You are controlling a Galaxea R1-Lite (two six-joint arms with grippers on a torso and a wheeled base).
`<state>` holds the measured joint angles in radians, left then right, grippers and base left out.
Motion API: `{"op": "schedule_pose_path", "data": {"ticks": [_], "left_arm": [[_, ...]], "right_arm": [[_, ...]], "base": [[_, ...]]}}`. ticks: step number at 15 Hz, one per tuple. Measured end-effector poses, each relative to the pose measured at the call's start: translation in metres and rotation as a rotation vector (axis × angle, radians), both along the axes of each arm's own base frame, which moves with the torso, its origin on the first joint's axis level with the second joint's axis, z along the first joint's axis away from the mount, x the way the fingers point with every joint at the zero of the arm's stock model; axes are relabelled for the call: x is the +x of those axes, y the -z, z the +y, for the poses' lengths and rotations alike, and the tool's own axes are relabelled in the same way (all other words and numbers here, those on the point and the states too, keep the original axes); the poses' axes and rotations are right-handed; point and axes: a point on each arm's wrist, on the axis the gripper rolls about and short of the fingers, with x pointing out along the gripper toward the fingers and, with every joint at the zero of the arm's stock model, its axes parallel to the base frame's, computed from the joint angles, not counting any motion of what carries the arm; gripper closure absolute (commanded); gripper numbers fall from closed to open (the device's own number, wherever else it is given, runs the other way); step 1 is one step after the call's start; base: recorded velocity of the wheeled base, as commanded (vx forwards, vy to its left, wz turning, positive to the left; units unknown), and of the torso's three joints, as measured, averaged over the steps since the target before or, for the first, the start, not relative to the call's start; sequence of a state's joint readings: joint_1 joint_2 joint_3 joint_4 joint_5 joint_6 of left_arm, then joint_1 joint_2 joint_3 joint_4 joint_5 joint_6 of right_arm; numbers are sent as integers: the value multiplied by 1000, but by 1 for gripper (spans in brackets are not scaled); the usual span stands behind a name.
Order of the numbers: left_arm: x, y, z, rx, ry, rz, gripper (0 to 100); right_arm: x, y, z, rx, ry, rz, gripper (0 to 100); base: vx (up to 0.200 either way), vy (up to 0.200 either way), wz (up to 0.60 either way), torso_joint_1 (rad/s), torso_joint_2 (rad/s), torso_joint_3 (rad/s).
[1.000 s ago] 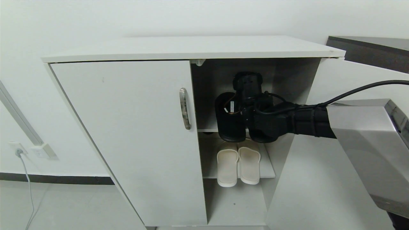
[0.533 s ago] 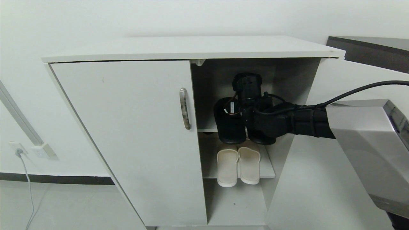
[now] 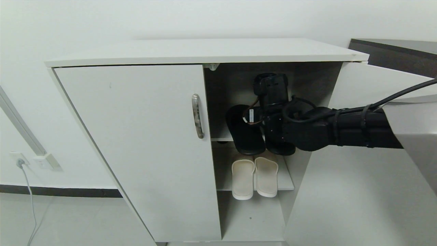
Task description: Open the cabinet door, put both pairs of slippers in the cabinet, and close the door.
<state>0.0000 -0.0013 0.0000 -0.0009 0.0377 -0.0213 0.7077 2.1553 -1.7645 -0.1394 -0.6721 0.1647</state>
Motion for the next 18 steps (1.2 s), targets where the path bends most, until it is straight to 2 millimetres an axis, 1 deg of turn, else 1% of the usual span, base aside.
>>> {"op": "schedule_pose_path", "data": {"ticks": [5, 9, 11, 13, 14, 16, 18], "left_arm": [[0, 0, 0, 0, 0, 0, 100], [0, 0, 0, 2, 2, 0, 100], [0, 0, 0, 3, 2, 0, 100], [0, 0, 0, 3, 3, 0, 100], [0, 0, 0, 2, 3, 0, 100], [0, 0, 0, 2, 4, 0, 100], [0, 0, 0, 2, 4, 0, 100]], "right_arm": [[-39, -10, -2, -8, -33, 1, 0], [-87, -14, -9, 13, -112, -17, 0], [-112, -8, -16, 28, -165, -25, 0], [-138, 2, -24, 51, -247, -36, 0], [-150, 8, -29, 69, -283, -50, 100], [-166, 16, -37, 103, -331, -78, 100], [-174, 23, -42, 101, -368, -70, 100]], "base": [[0, 0, 0, 0, 0, 0], [0, 0, 0, 0, 0, 0], [0, 0, 0, 0, 0, 0], [0, 0, 0, 0, 0, 0], [0, 0, 0, 0, 0, 0], [0, 0, 0, 0, 0, 0], [0, 0, 0, 0, 0, 0]]}}
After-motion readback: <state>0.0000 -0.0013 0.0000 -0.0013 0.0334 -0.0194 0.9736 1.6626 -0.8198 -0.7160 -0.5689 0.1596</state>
